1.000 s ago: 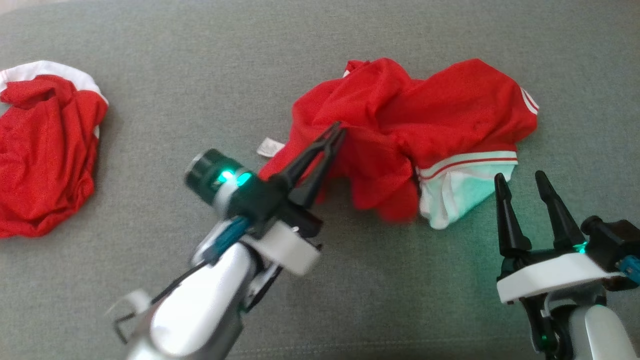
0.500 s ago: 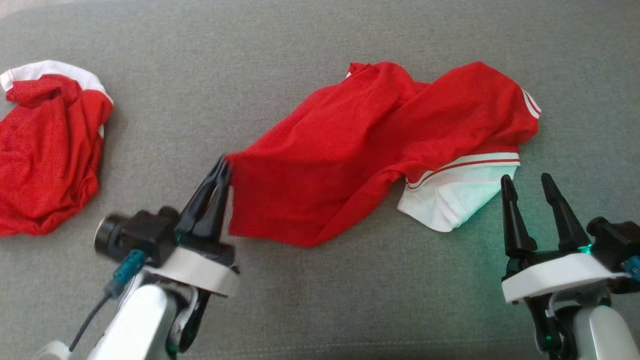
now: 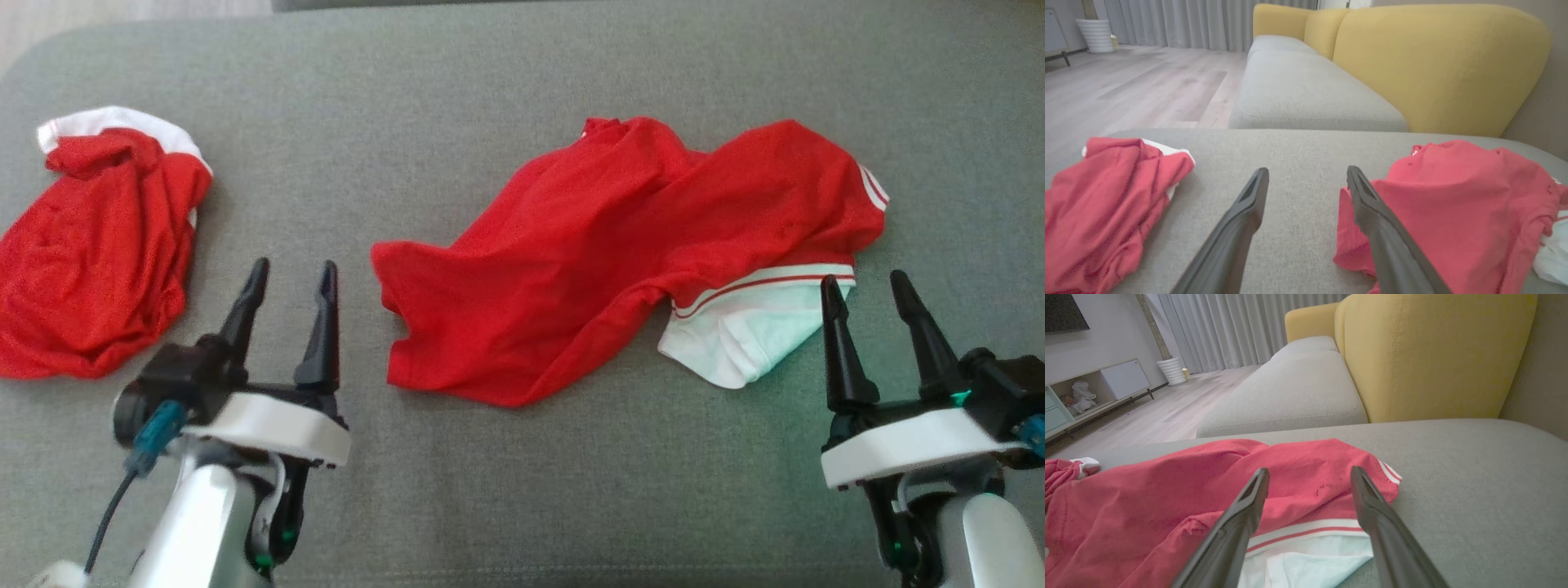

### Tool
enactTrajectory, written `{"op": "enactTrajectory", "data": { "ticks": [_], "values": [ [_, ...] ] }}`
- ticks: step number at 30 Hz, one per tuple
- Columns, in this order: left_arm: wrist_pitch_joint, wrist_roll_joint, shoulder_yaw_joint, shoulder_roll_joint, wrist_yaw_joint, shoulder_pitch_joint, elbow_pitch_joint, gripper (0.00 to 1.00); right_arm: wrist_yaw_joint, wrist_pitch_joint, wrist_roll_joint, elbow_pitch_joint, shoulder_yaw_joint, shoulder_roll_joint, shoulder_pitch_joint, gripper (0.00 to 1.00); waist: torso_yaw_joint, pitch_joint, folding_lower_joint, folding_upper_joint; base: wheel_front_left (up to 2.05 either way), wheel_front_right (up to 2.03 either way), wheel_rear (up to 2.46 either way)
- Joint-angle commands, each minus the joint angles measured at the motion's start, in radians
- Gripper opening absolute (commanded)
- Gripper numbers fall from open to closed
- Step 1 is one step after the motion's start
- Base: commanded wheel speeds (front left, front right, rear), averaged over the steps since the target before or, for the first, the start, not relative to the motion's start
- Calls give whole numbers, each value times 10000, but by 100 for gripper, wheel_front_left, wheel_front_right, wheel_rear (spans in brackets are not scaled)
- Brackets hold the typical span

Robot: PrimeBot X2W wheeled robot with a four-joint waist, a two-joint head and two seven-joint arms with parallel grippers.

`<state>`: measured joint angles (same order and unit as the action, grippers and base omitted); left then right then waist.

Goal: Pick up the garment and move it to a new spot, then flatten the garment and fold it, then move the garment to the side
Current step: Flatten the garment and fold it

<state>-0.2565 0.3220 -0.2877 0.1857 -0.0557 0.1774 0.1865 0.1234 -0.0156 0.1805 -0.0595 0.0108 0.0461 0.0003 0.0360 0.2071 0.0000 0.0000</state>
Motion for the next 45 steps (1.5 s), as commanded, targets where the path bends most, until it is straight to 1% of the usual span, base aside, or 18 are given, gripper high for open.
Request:
{"op": "enactTrajectory", "data": {
  "ticks": [1,5,12,21,39,42,45],
  "values": [
    [-53,-110,484,119,-93,-10,-445,100,73,149,-95,-430,-183,41,-355,100,58,-131,0,0,0,0,0],
    [-53,-413,830,102,-234,-499,-1124,100,73,157,-401,-579,-178,41,-258,100,159,-450,0,0,0,0,0],
    [-53,-770,732,118,-284,-1620,-1805,100,73,41,-722,-646,-318,41,287,100,265,-989,0,0,0,0,0],
    [-19,-716,532,122,-285,-2270,-1689,100,73,-130,-701,-791,-571,41,929,100,304,-1295,0,0,0,0,0],
    [69,-577,440,150,-389,-2228,-1551,100,73,-214,-538,-759,-545,41,953,100,330,-1276,0,0,0,0,0],
    [197,-507,311,136,-259,-2111,-1447,100,73,-221,-512,-760,-517,41,921,100,343,-1203,0,0,0,0,0],
    [537,-301,98,51,44,-1759,-1076,100,73,-225,-464,-757,-514,41,840,100,358,-1039,0,0,0,0,0]
  ]
}}
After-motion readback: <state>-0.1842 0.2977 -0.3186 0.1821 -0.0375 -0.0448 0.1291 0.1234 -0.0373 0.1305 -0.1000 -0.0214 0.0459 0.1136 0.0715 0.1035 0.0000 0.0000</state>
